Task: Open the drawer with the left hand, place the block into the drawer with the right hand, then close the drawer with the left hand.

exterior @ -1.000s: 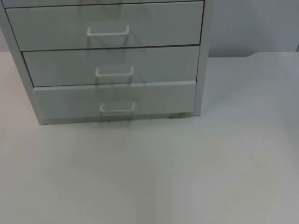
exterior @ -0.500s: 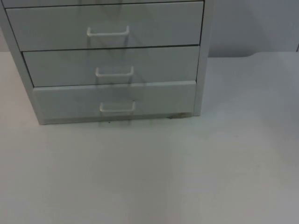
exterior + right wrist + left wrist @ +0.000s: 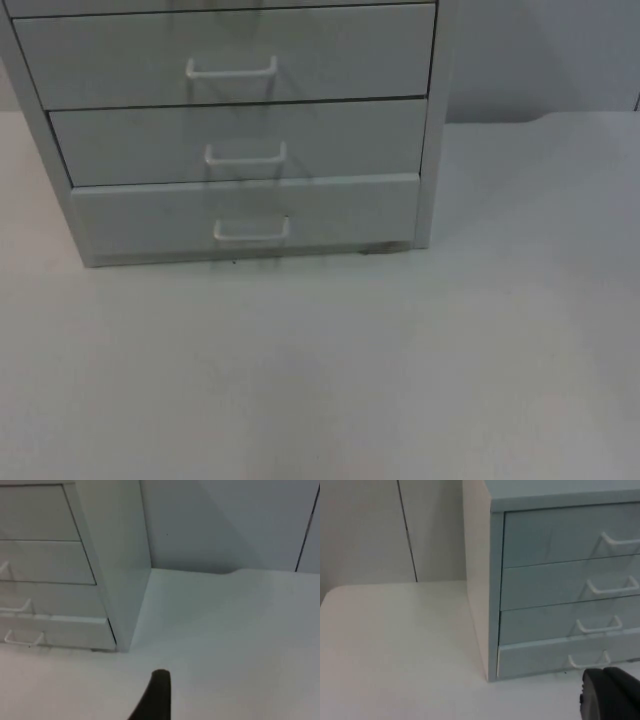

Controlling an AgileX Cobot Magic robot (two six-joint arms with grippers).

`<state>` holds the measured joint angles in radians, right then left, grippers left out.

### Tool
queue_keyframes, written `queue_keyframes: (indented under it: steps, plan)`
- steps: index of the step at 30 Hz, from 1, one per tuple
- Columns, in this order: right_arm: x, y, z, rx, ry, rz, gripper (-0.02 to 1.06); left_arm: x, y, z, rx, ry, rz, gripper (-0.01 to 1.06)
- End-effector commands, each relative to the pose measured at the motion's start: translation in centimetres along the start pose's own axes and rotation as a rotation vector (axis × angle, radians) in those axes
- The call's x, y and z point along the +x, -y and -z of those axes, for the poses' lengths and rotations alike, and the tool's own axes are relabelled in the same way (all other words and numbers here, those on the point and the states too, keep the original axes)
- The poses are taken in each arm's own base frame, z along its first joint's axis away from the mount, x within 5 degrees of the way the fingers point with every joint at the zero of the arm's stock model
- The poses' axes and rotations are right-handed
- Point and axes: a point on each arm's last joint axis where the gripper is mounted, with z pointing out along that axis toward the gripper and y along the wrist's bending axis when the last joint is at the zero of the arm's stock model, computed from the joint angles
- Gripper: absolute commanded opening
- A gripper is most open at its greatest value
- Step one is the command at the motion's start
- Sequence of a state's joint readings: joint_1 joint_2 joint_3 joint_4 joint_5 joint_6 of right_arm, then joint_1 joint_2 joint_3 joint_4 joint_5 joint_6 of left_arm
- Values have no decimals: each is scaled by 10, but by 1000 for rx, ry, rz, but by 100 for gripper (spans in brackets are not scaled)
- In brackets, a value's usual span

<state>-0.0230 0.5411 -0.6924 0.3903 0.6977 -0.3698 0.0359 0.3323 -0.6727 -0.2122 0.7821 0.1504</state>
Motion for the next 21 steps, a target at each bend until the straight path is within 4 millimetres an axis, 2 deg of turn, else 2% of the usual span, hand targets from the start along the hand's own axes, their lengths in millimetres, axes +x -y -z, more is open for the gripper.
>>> queue_keyframes:
  steps: [1,6,10,13,21]
  plan:
    - [9,-2,7,8,45,16,80,13,2,8,15,35,5,0]
    - [16,-11,32,-23,118,93,80,30,5,33,1,122,-31,0]
    - [33,-20,52,-74,80,135,80,44,6,52,-10,158,-58,0]
    - [40,-21,58,-72,53,148,80,47,5,51,-27,121,-54,0]
    - [69,-14,93,102,71,57,80,55,1,50,-69,39,-44,0]
